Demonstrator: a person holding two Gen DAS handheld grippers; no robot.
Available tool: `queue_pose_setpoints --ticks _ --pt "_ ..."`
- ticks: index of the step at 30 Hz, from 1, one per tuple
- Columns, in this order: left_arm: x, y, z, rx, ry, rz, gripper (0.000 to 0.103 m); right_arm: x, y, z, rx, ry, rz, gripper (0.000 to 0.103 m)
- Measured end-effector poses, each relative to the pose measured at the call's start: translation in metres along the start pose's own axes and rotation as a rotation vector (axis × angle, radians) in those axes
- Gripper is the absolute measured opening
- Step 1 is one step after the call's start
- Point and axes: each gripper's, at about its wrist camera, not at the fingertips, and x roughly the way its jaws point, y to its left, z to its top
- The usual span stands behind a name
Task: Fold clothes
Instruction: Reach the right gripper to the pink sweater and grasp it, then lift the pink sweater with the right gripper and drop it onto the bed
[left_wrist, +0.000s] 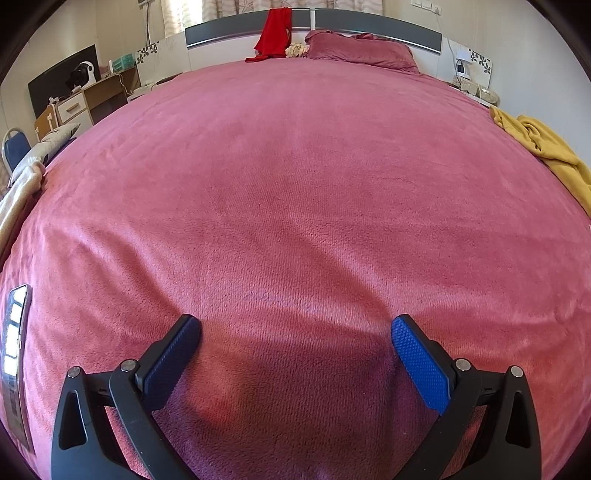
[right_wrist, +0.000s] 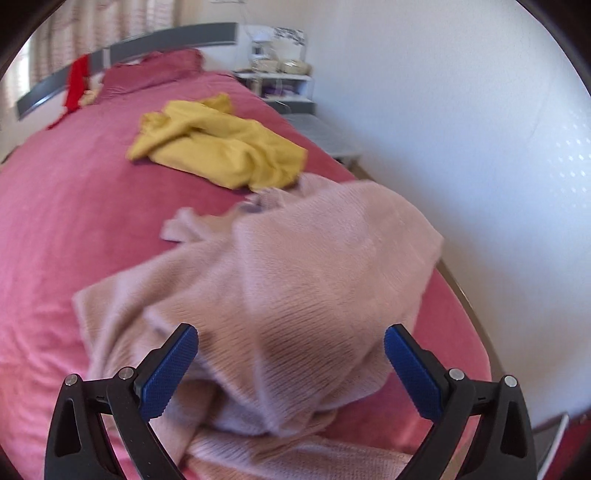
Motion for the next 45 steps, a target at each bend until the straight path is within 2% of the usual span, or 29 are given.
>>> queue_pose_setpoints --ticks 11,14,15,16,17,19,21,26,29,32,38,42,43,45 --pt "-0.002 -0.007 -0.005 0.001 -0.002 0.005 0.103 0.05 -0.007 0.005 0.08 0.139 0.005 0.103" --pt "-0.006 -0.007 -0.004 0.004 0.0 0.008 0.103 0.057 -0.006 0.006 0.089 0.16 0.005 0.076" --pt "-0.006 -0.006 -0.004 0.0 0.002 0.002 0.103 0.051 -0.004 0.008 0.079 0.145 -0.004 0.058" --pt "-0.007 -0.005 -0.004 -0.004 0.003 -0.004 0.103 0.042 -0.003 0.01 0.075 0.12 -0.019 0.032" --pt "-0.008 -0.004 -0.004 -0.007 0.004 -0.009 0.103 0.032 -0.003 0.012 0.08 0.096 -0.031 0.026" --pt "-0.008 -0.003 -0.004 -0.008 0.004 -0.012 0.103 0.014 -0.004 0.019 0.098 0.057 -0.012 0.021" --pt "-0.009 -0.003 -0.004 -0.009 0.005 -0.013 0.103 -0.009 -0.005 0.031 0.113 0.014 0.033 0.019" --pt "-0.01 -0.003 -0.004 -0.009 0.005 -0.013 0.103 -0.101 0.016 0.084 0.158 -0.133 0.202 0.019" --pt "-0.009 -0.002 -0.002 -0.009 0.006 -0.013 0.103 -0.16 0.048 0.129 0.135 -0.215 0.288 0.019" --pt "-0.008 -0.001 -0.001 -0.01 0.007 -0.013 0.103 -0.214 0.102 0.179 0.074 -0.288 0.357 0.019" --pt "-0.007 0.0 0.0 -0.011 0.006 -0.014 0.103 -0.294 0.263 0.264 -0.102 -0.448 0.463 0.019" --pt "-0.007 0.0 0.0 -0.011 0.007 -0.014 0.103 -0.32 0.358 0.282 -0.164 -0.537 0.587 0.019" --pt "-0.007 0.0 0.0 -0.011 0.006 -0.014 0.103 -0.319 0.378 0.282 -0.164 -0.535 0.617 0.021" --pt "-0.007 0.0 0.001 -0.011 0.007 -0.014 0.103 -0.303 0.416 0.277 -0.166 -0.471 0.684 0.026"
